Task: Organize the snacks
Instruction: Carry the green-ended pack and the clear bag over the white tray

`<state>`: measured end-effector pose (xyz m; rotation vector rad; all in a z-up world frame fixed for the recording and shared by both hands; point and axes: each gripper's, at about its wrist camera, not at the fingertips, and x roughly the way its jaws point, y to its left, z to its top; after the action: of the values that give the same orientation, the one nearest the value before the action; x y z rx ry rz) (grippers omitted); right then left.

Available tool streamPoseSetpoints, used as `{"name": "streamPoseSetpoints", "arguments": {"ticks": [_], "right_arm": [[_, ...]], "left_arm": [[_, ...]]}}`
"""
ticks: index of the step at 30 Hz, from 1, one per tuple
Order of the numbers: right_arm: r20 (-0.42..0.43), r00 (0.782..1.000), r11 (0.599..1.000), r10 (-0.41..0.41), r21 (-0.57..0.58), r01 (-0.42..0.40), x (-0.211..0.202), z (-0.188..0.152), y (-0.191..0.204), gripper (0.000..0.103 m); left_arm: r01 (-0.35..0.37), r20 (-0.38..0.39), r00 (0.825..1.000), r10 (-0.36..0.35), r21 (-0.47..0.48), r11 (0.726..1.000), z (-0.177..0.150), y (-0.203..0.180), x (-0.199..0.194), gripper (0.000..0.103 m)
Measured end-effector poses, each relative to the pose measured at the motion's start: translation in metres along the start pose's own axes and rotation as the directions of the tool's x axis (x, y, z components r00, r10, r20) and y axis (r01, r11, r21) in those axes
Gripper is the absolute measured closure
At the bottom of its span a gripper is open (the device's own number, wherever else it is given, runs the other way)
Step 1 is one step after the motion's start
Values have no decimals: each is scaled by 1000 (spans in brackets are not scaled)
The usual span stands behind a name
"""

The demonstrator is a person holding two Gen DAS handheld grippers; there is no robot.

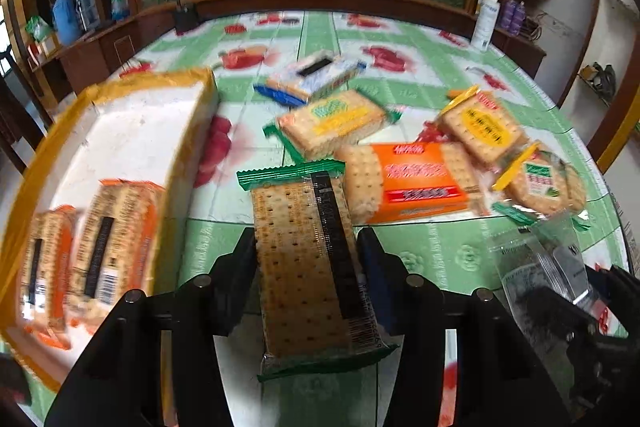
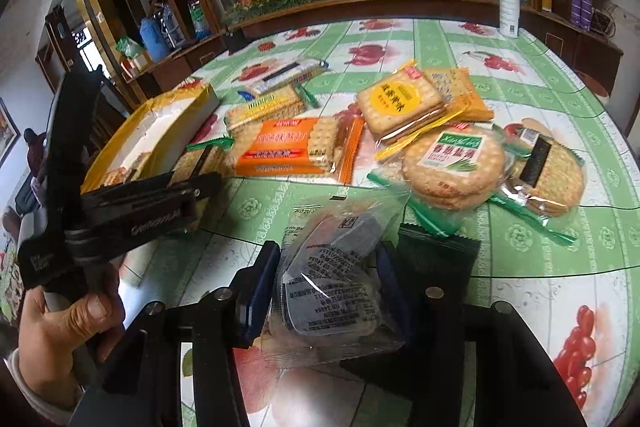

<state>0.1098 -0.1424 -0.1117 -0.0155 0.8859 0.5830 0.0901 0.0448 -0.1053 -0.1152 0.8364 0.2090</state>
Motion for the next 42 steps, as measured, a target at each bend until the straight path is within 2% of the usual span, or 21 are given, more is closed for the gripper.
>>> {"name": "streamPoseSetpoints", "arguments": {"ticks": [5, 7, 8, 9, 10, 14, 18, 19, 21, 22, 24, 26, 29, 35, 38, 40, 42], "right_arm": [[48, 999, 1000, 3, -3, -3, -20, 4, 5, 55], [60, 998, 1000, 8, -11, -8, -25, 7, 11, 61], [67, 998, 1000, 16, -14, -15, -27, 8, 14, 68], [73, 997, 1000, 19, -20, -18, -28, 9, 18, 82], [75, 997, 999, 28, -28, -26, -29, 11, 23, 86], [62, 997, 997, 37, -65, -33, -23, 14, 43, 87], [32, 999, 997, 22, -72, -20, -13, 9, 50, 82], [17, 1000, 997, 9, -77, -7, -10, 6, 50, 78], [5, 1000, 995, -21, -93, 21, -5, 1, 49, 55], [9, 999, 993, -46, -105, 46, -4, -1, 49, 50], [10, 997, 987, -80, -137, 81, -2, -4, 51, 28], [9, 991, 976, -133, -175, 133, 3, -4, 53, 20], [9, 986, 969, -169, -179, 168, 5, -4, 45, 20], [48, 980, 972, -193, -130, 198, -15, -7, 20, 17], [-9, 972, 966, -234, -120, 231, -7, -14, 9, 15], [-57, 979, 977, -195, -95, 189, 1, -21, 2, 23], [-37, 980, 976, -194, -104, 189, -1, -25, 4, 38]], "left_arm": [[-24, 76, 997, 24, -2, 1000, 4, 9, -34, 54], [-42, 101, 994, 42, -10, 999, 4, 17, -46, 54], [-47, 107, 993, 48, -15, 999, 3, 22, -49, 54], [-52, 114, 992, 54, -23, 998, 3, 28, -53, 54], [-60, 120, 991, 64, -31, 998, 2, 35, -56, 54], [-77, 116, 990, 85, -66, 995, -4, 57, -59, 54], [-79, 112, 990, 89, -94, 992, -10, 74, -61, 54], [-76, 113, 990, 86, -97, 992, -11, 75, -61, 54], [-68, 114, 990, 79, -97, 993, -11, 76, -61, 54], [-63, 116, 991, 74, -96, 993, -11, 76, -61, 54], [-54, 119, 991, 66, -95, 994, -12, 77, -63, 54], [-46, 123, 991, 57, -92, 995, -12, 75, -65, 54], [-40, 129, 990, 52, -90, 995, -12, 75, -68, 54], [-34, 132, 990, 46, -86, 996, -10, 71, -70, 54], [-25, 132, 991, 34, -70, 997, -9, 64, -70, 54], [-22, 131, 991, 29, -60, 998, -9, 61, -69, 54], [-23, 126, 991, 31, -62, 998, -10, 61, -68, 54]]}}
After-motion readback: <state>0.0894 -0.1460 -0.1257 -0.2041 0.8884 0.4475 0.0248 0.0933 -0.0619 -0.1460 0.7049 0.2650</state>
